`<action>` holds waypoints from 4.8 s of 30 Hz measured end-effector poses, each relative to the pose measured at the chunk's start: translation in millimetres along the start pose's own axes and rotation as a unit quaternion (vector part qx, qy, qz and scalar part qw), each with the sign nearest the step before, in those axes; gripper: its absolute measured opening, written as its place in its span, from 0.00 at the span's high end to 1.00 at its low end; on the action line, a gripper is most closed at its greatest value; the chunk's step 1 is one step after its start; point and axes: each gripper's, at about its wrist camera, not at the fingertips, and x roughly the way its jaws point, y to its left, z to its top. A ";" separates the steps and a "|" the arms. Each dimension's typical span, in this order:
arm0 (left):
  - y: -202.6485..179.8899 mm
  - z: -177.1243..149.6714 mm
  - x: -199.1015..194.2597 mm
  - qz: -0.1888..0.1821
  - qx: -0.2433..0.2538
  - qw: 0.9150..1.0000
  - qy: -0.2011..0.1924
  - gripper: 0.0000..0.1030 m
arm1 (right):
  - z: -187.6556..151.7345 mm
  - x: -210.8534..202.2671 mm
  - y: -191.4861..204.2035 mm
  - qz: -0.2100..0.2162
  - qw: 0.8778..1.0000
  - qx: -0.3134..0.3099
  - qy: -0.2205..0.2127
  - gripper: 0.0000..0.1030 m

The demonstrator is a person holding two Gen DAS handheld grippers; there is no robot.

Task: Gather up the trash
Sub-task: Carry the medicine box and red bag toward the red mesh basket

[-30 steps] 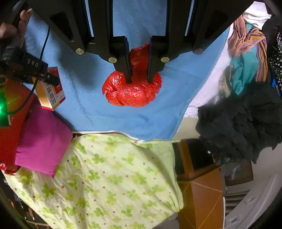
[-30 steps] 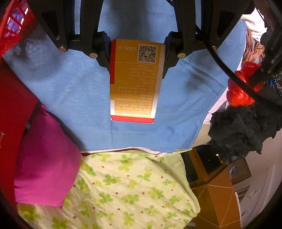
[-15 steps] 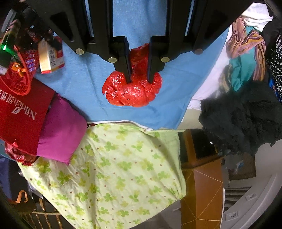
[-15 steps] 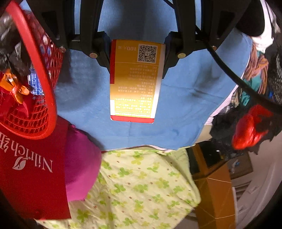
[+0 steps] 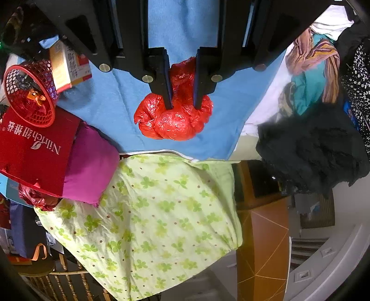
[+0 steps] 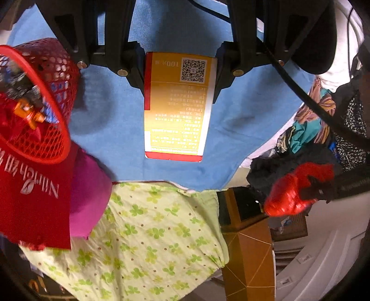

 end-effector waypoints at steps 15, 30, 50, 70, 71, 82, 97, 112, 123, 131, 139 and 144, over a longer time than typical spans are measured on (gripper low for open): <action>-11.4 -8.9 -15.3 0.000 0.018 1.000 0.002 0.83 | 13.6 -40.0 10.1 -0.001 1.000 -0.004 -0.021 0.52; -31.4 -15.2 -24.8 -0.009 0.039 0.999 0.001 0.82 | 9.1 -62.3 -0.7 -0.015 0.999 0.002 -0.034 0.52; -44.7 -19.2 -24.5 -0.023 0.047 0.999 0.009 0.82 | 5.1 -72.0 -14.7 -0.025 0.999 0.022 -0.036 0.52; -59.3 -26.6 -21.1 -0.045 0.056 0.997 0.023 0.82 | 2.6 -81.2 -29.6 -0.037 0.997 0.046 -0.040 0.52; -60.1 -27.0 -20.9 -0.047 0.056 0.997 0.024 0.82 | 2.5 -81.7 -30.0 -0.038 0.997 0.046 -0.040 0.52; -71.4 -29.1 -19.2 -0.058 0.064 0.996 0.032 0.82 | -0.2 -86.0 -36.2 -0.040 0.997 0.057 -0.040 0.52; -89.0 -27.0 -19.1 -0.066 0.081 0.994 0.033 0.82 | -3.5 -91.3 -51.5 -0.045 0.995 0.074 -0.042 0.52; -108.3 -24.6 -20.6 -0.078 0.101 0.991 0.031 0.82 | -6.1 -98.5 -70.5 -0.052 0.993 0.093 -0.045 0.52; -122.5 -25.8 -22.1 -0.088 0.111 0.989 0.032 0.82 | -10.4 -103.9 -81.1 -0.058 0.992 0.104 -0.049 0.52; -134.2 -26.9 -21.8 -0.091 0.118 0.988 0.033 0.82 | -13.9 -108.3 -87.2 -0.062 0.990 0.113 -0.050 0.52; -146.4 -28.7 -20.5 -0.097 0.127 0.986 0.037 0.82 | -18.4 -112.1 -97.1 -0.066 0.989 0.124 -0.050 0.52; -154.7 -29.6 -21.1 -0.102 0.132 0.985 0.038 0.82 | -20.9 -114.9 -104.6 -0.066 0.988 0.131 -0.053 0.52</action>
